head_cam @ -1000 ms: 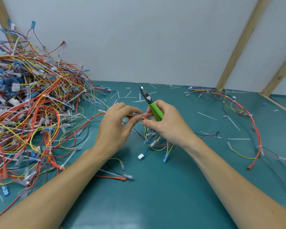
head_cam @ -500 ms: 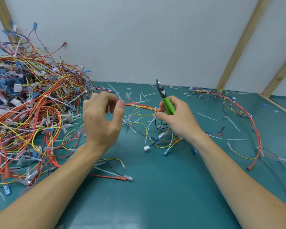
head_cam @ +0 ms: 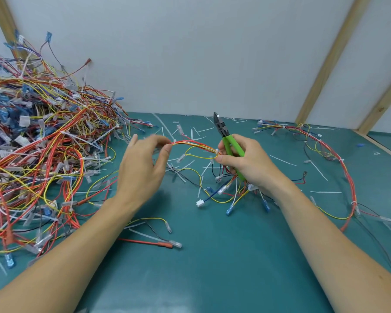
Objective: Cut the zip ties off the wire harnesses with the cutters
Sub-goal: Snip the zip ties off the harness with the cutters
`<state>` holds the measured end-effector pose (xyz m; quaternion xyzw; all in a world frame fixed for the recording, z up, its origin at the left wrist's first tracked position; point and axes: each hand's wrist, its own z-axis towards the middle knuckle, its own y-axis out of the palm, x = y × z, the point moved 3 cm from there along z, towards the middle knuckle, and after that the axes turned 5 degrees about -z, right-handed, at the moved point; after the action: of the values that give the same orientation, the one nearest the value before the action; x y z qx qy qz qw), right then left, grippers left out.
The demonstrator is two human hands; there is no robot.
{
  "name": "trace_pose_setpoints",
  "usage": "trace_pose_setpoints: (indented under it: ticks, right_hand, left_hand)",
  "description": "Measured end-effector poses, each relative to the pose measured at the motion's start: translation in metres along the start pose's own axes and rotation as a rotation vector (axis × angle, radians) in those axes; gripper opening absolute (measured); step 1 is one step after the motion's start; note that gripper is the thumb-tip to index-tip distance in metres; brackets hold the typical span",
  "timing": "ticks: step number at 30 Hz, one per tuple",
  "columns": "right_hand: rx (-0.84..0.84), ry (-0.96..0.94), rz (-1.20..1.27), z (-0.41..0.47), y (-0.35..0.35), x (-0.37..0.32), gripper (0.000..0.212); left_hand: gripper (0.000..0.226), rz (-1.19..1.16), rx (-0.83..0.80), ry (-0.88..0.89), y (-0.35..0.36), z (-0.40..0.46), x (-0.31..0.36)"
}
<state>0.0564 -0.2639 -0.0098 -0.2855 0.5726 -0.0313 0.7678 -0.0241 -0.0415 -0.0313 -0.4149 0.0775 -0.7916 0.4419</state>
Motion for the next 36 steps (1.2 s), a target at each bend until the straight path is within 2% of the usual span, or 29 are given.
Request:
trace_pose_setpoints:
  ticks: [6, 8, 11, 14, 19, 23, 26, 28, 31, 33, 35, 36]
  right_hand:
    - [0.226, -0.034, -0.215, 0.002, -0.005, 0.006, 0.012]
    - [0.312, -0.089, -0.228, -0.002, -0.006, 0.001, 0.013]
    - [0.350, -0.185, -0.140, -0.009, -0.006, -0.012, 0.028]
    - [0.284, -0.248, -0.190, -0.011, -0.006, -0.020, 0.037]
    - [0.165, -0.279, -0.447, -0.011, 0.000, -0.018, 0.042]
    - [0.150, -0.290, -0.508, -0.008, -0.006, -0.014, 0.046]
    - [0.211, -0.297, -0.378, -0.009, -0.008, -0.017, 0.046]
    - [0.211, -0.271, -0.260, -0.008, -0.005, -0.019, 0.040]
    - [0.024, -0.175, -0.143, -0.008, 0.003, -0.016, 0.030]
    - [-0.075, -0.125, -0.107, -0.009, 0.009, -0.013, 0.020]
    - [-0.101, -0.102, -0.056, -0.008, 0.013, -0.010, 0.007]
    - [-0.106, -0.094, -0.040, -0.008, 0.014, -0.010, 0.008]
  left_hand:
    - [0.022, -0.363, -0.144, -0.115, 0.009, -0.004, 0.003]
    - [0.022, -0.438, -0.109, -0.158, 0.011, -0.003, 0.003]
    - [0.015, -0.514, -0.001, -0.232, 0.008, 0.000, -0.001]
    - [0.013, -0.552, 0.030, -0.291, 0.007, 0.002, -0.006]
    - [0.018, -0.540, -0.117, -0.317, 0.015, -0.002, -0.011]
    - [0.015, -0.509, -0.181, -0.271, 0.018, -0.003, -0.009]
    - [0.012, -0.471, -0.177, -0.177, 0.016, -0.004, -0.002]
    - [0.012, -0.401, -0.170, -0.054, 0.013, -0.004, 0.006]
    - [0.008, -0.324, -0.187, 0.082, 0.012, -0.007, 0.018]
    - [0.004, -0.344, -0.169, 0.080, 0.013, -0.009, 0.020]
    - [0.015, -0.348, -0.118, 0.004, 0.013, -0.010, 0.018]
    - [0.023, -0.337, -0.082, -0.037, 0.012, -0.011, 0.017]
